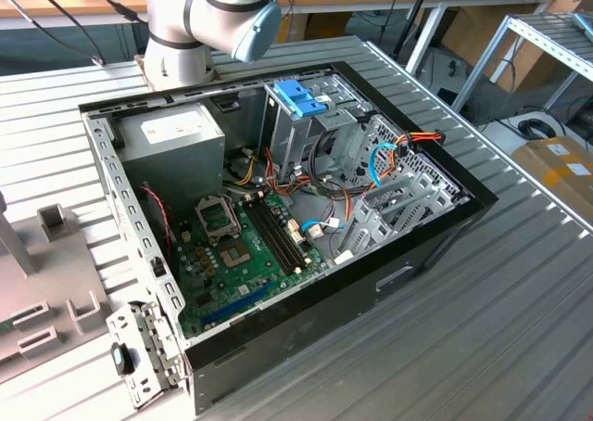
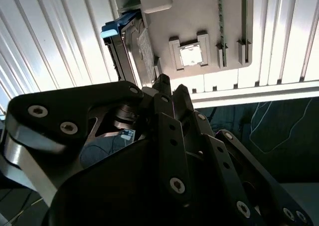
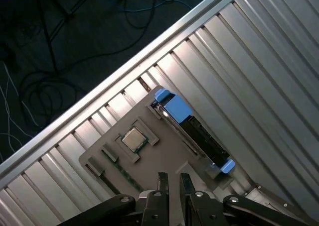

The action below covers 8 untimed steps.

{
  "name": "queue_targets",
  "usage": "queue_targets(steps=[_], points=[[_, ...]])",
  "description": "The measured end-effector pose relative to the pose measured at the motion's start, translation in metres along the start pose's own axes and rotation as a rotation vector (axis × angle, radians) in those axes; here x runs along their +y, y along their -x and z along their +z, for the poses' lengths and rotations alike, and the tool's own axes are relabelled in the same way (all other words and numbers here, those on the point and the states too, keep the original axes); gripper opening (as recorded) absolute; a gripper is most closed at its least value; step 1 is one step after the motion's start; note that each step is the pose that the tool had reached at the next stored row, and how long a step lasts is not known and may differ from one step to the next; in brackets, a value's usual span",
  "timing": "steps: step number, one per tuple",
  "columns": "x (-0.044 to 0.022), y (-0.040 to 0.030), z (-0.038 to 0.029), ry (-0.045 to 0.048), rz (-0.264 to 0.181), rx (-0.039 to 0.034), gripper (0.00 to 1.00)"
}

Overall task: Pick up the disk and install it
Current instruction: 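Pick up the disk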

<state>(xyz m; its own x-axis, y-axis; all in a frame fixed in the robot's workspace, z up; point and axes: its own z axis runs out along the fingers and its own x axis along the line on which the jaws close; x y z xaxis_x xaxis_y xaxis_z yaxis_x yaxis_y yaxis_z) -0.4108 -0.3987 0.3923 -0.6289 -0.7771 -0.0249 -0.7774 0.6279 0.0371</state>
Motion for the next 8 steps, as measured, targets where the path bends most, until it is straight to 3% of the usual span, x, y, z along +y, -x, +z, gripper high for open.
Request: queue_targets(steps=[8], points=[[0.0,0.0,0.0,0.0016,-0.066,0.0024,0.24]])
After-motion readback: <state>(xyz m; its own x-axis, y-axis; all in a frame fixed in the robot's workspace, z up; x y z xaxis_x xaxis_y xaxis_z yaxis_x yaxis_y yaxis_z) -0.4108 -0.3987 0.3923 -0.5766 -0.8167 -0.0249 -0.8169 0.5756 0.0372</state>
